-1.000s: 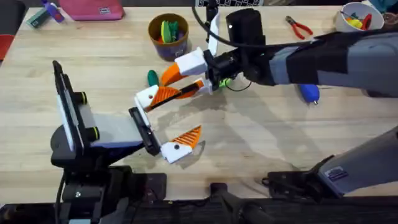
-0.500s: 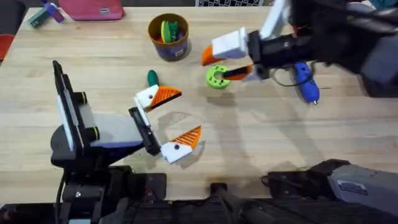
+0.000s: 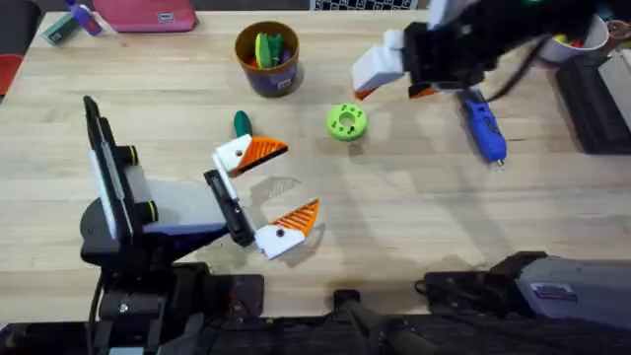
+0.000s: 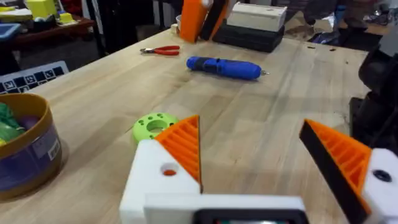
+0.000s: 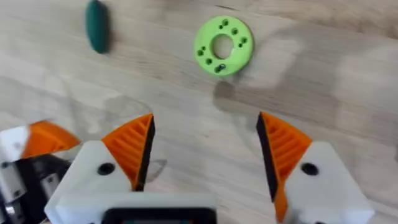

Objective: Pick up the gripper from the table and insert it into the empty holder that is missing its gripper. Then pick up a screw, insert it into the mounting hole, and use the screwdriver to tighten it. Finally, clean up the table by picking up the vegetable and placing it into the bucket.

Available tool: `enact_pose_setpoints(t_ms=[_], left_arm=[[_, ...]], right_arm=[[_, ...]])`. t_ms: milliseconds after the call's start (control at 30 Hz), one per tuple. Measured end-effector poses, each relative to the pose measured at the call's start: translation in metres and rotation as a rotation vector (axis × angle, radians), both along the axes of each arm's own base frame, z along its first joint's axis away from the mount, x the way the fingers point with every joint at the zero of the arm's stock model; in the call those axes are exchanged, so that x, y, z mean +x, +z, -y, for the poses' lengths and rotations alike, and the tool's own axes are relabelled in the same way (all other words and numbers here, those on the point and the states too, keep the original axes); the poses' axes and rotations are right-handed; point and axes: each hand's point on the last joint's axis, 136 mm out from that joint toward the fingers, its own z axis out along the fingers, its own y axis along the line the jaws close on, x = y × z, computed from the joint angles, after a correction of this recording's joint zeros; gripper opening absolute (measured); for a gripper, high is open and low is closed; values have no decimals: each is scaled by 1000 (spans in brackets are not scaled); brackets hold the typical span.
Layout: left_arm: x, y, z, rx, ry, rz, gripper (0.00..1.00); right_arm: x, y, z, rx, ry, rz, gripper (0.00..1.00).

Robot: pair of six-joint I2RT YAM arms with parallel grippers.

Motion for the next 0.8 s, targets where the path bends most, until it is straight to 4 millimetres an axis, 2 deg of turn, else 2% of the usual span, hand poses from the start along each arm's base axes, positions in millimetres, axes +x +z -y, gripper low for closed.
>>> enact_pose_setpoints(t_ms=[300, 467, 567, 800], left_arm=[[0, 0, 0, 0, 0, 0, 985], [0, 0, 0, 0, 0, 0, 985], [0, 0, 0, 0, 0, 0, 986], [0, 0, 0, 0, 0, 0, 985]], right_arm=[[25, -50, -16, -206, 59, -74, 769], [29, -80, -23, -261, 88, -129, 615], [31, -95, -25, -281, 95, -159, 577], [36, -117, -28, -301, 102, -188, 485]])
